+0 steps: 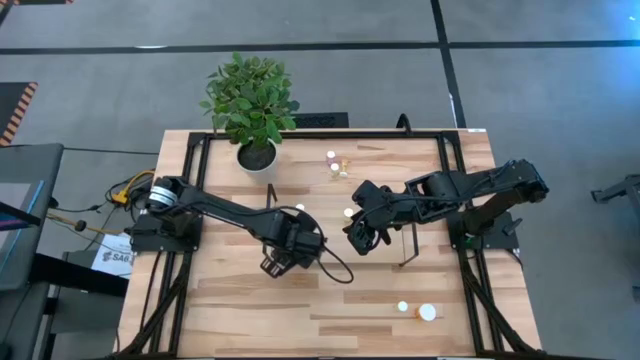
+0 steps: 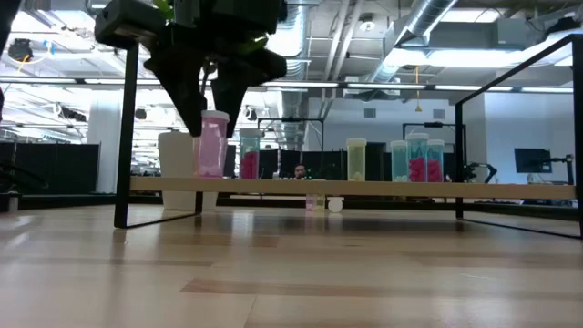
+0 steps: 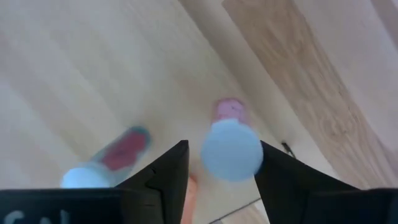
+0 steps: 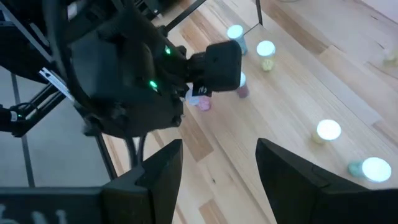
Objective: Pick and place medicine bottles onto shelf by color
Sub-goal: Put the yellow pill bottle on the shelf
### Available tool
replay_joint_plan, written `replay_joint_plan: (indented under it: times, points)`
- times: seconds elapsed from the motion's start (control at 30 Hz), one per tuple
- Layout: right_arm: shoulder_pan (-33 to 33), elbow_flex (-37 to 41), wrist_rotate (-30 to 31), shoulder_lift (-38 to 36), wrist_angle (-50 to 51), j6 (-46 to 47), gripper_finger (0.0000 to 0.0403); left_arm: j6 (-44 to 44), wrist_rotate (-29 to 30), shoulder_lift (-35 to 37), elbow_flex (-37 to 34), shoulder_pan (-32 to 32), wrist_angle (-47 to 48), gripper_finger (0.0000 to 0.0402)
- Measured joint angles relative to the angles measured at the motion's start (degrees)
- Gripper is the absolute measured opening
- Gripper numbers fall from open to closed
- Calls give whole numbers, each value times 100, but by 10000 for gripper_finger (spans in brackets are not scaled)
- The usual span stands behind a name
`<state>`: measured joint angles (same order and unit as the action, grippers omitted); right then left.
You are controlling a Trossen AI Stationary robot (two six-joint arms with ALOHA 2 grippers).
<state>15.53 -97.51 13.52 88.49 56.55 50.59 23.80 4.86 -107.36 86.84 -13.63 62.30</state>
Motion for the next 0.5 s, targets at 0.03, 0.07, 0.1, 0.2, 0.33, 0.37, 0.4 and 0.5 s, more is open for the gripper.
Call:
replay_joint_plan:
  times: [0.03, 0.07, 0.1, 0.2, 0.33, 0.37, 0.4, 0.5]
  points:
    - [0, 1, 0, 0, -7, 0, 226, 2, 51, 45, 4, 0, -6, 161]
    - [0, 0, 0, 0, -17, 0, 226, -3, 131, 89, 4, 0, 24, 162]
    - [0, 0, 0, 2, -20, 0, 226, -5, 172, 133, 4, 2, 45, 162]
    - [0, 0, 0, 2, -29, 0, 226, -16, 322, 281, 5, 2, 70, 162]
    - [0, 1, 0, 2, -41, 0, 226, -193, 420, 525, 4, 7, 121, 162]
    - [0, 0, 0, 2, -39, 0, 226, -259, 432, 593, 4, 9, 132, 162]
    - [0, 0, 0, 2, -40, 0, 226, -342, 442, 660, 6, 9, 118, 162]
    - [0, 0, 0, 2, -43, 0, 226, -589, 463, 839, 4, 10, 125, 162]
